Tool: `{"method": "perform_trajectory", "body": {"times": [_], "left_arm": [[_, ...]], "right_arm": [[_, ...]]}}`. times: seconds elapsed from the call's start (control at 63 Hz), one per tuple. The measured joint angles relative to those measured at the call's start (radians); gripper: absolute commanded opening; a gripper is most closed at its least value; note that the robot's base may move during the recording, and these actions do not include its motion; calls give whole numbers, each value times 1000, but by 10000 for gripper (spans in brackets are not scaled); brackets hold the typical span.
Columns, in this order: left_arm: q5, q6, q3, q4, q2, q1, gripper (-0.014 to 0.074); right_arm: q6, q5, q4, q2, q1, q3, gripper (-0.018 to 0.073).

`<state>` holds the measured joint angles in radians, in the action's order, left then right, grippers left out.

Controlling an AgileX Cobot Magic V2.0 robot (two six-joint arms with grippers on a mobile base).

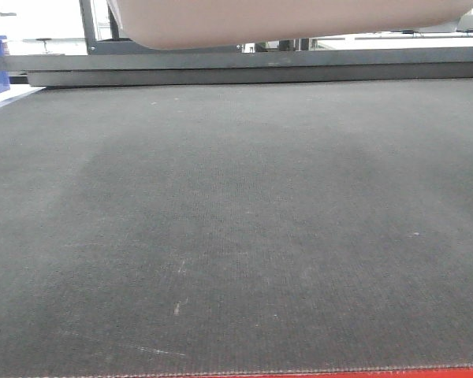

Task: Grab white bin and place on right shelf
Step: 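Lift the pink bin off the table with both grippers, then hold the bin raised while the base turns away from the table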

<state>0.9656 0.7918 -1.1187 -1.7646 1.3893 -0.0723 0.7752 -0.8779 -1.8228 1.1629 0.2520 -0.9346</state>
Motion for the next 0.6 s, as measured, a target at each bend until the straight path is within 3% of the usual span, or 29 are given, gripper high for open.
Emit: {"method": "perform_trajectory", "body": {"times": [0.603], "left_arm": [[0,0,0,0,0,0,-127]], "right_arm": [[0,4,0,0,0,0,65]]}}
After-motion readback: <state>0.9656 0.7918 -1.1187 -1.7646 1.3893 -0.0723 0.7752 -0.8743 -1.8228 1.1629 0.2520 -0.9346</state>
